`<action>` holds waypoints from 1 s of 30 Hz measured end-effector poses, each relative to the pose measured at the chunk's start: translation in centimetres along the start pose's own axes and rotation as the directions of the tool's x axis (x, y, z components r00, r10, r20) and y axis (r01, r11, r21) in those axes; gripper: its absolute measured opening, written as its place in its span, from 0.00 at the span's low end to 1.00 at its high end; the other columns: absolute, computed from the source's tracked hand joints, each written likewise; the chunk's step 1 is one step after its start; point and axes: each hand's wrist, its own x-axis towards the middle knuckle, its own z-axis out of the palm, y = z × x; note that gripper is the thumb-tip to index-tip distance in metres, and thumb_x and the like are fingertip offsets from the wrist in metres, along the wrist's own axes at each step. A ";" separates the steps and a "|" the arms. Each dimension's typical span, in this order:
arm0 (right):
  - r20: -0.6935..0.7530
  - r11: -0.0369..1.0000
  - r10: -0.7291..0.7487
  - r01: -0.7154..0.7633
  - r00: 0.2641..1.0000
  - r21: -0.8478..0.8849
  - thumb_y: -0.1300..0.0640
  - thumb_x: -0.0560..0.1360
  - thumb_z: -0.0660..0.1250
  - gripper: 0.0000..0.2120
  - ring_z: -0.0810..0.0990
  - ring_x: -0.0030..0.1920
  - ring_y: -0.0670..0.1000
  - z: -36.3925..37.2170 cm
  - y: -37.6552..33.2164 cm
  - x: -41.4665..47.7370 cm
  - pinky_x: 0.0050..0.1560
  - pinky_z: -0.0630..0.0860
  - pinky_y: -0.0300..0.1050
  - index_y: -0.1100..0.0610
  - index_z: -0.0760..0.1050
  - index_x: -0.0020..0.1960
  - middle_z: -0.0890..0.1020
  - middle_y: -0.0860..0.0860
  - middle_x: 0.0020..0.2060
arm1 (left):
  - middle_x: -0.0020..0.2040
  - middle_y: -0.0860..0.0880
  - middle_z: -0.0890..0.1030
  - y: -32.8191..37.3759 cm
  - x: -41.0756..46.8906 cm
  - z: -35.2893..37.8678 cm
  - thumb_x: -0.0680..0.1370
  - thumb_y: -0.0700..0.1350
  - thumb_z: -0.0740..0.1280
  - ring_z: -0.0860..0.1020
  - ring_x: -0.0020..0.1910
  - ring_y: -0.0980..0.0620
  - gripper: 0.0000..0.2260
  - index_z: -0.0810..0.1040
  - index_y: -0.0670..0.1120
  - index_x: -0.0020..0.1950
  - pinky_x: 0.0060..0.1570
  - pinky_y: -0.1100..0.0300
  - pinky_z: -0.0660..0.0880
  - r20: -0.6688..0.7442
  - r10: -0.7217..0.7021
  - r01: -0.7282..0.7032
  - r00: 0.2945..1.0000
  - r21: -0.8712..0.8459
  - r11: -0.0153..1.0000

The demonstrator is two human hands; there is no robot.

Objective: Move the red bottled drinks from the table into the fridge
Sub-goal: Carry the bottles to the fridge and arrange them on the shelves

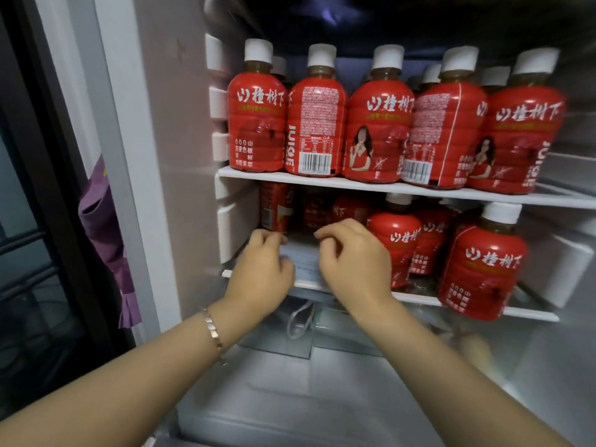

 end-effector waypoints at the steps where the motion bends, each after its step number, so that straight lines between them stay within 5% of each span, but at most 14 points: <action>1: -0.161 0.999 -0.051 0.053 0.986 0.011 0.63 0.70 0.58 0.13 0.75 0.42 0.50 -1.4 0.9 -0.8 0.42 0.72 0.43 0.59 0.82 0.40 0.81 0.52 0.38 | 0.62 0.47 0.68 1.4 -0.1 0.4 0.76 0.40 0.63 0.74 0.55 0.49 0.16 0.73 0.42 0.63 0.55 0.63 0.67 0.000 0.056 -0.055 0.998 -0.071 0.996; 5: -0.384 0.999 0.054 -0.053 0.922 0.011 0.67 0.68 0.63 0.06 0.69 0.40 0.48 -4.9 1.9 -1.0 0.41 0.72 0.54 0.68 0.77 0.40 0.68 0.45 0.30 | 0.56 0.50 0.72 5.5 0.2 1.7 0.74 0.39 0.67 0.73 0.42 0.64 0.15 0.74 0.45 0.60 0.43 0.79 0.67 0.079 0.099 -0.060 0.992 -0.403 0.913; 7: -0.250 0.958 0.272 -0.237 0.929 0.161 0.66 0.71 0.66 0.10 0.70 0.41 0.49 -5.6 2.0 -1.2 0.48 0.71 0.52 0.70 0.76 0.50 0.69 0.44 0.33 | 0.50 0.50 0.76 6.8 0.5 2.1 0.74 0.38 0.67 0.74 0.40 0.62 0.15 0.73 0.46 0.60 0.42 0.74 0.72 0.180 0.054 0.053 0.982 -0.538 0.841; 9: -0.053 0.898 0.390 -0.367 0.919 0.242 0.63 0.73 0.67 0.20 0.71 0.47 0.48 -5.7 2.5 -1.2 0.53 0.67 0.39 0.68 0.71 0.63 0.74 0.45 0.44 | 0.49 0.52 0.76 7.2 0.7 2.2 0.75 0.39 0.68 0.75 0.40 0.61 0.17 0.72 0.47 0.63 0.43 0.67 0.74 0.255 -0.010 0.166 0.967 -0.599 0.783; 11: 0.082 0.886 0.410 -0.418 0.909 0.203 0.58 0.75 0.67 0.28 0.70 0.62 0.51 -5.4 3.6 -1.0 0.59 0.62 0.34 0.62 0.63 0.72 0.71 0.54 0.62 | 0.53 0.51 0.75 7.2 0.8 1.9 0.76 0.39 0.67 0.76 0.42 0.59 0.19 0.70 0.48 0.66 0.42 0.67 0.74 0.289 -0.022 0.212 0.957 -0.644 0.735; 15: 0.398 0.860 0.302 -0.428 0.866 0.278 0.61 0.75 0.66 0.29 0.72 0.63 0.48 -4.0 3.8 -0.1 0.63 0.68 0.39 0.56 0.60 0.74 0.70 0.50 0.64 | 0.57 0.48 0.76 6.7 0.4 1.5 0.76 0.42 0.69 0.77 0.48 0.56 0.22 0.65 0.49 0.67 0.46 0.66 0.76 0.250 -0.058 0.226 0.967 -0.726 0.650; 18: 0.543 0.834 0.202 -0.434 0.815 0.341 0.75 0.73 0.56 0.31 0.67 0.70 0.51 -2.9 3.0 -0.1 0.65 0.63 0.34 0.58 0.60 0.74 0.65 0.52 0.70 | 0.60 0.47 0.74 5.0 0.9 1.0 0.73 0.47 0.72 0.76 0.55 0.51 0.30 0.61 0.47 0.70 0.52 0.61 0.72 0.036 -0.173 0.162 0.984 -0.570 0.805; 20: 0.434 0.903 0.261 -0.377 0.862 0.207 0.74 0.72 0.56 0.30 0.64 0.71 0.53 -2.6 3.0 0.1 0.64 0.57 0.29 0.59 0.63 0.73 0.64 0.55 0.71 | 0.63 0.44 0.73 3.7 1.3 0.6 0.72 0.50 0.72 0.75 0.58 0.45 0.35 0.57 0.46 0.72 0.56 0.55 0.72 -0.061 -0.197 0.160 0.979 -0.380 0.911; 23: 0.309 0.854 0.461 -0.511 0.832 0.102 0.65 0.74 0.63 0.25 0.70 0.64 0.60 -1.6 3.3 0.8 0.63 0.65 0.44 0.62 0.62 0.70 0.67 0.59 0.65 | 0.66 0.41 0.69 2.6 0.9 -0.1 0.75 0.52 0.68 0.73 0.61 0.42 0.36 0.52 0.46 0.75 0.58 0.50 0.72 -0.157 -0.155 0.132 0.975 -0.146 0.980; 27: 0.370 0.782 0.537 -0.612 0.758 0.120 0.57 0.69 0.71 0.26 0.75 0.59 0.61 0.7 4.1 1.9 0.60 0.71 0.49 0.61 0.67 0.64 0.73 0.60 0.60 | 0.68 0.35 0.65 0.7 0.0 -0.3 0.72 0.45 0.72 0.66 0.66 0.37 0.33 0.61 0.42 0.73 0.61 0.45 0.70 -0.289 0.223 -0.142 0.931 0.276 0.950; 30: 0.462 0.800 0.435 -0.568 0.773 0.196 0.60 0.67 0.73 0.28 0.76 0.60 0.58 2.1 3.2 2.4 0.64 0.71 0.50 0.58 0.69 0.66 0.76 0.59 0.60 | 0.66 0.34 0.67 -0.9 0.1 -0.2 0.68 0.46 0.76 0.65 0.64 0.38 0.35 0.64 0.46 0.71 0.60 0.42 0.69 -0.301 0.319 -0.193 0.898 0.381 0.904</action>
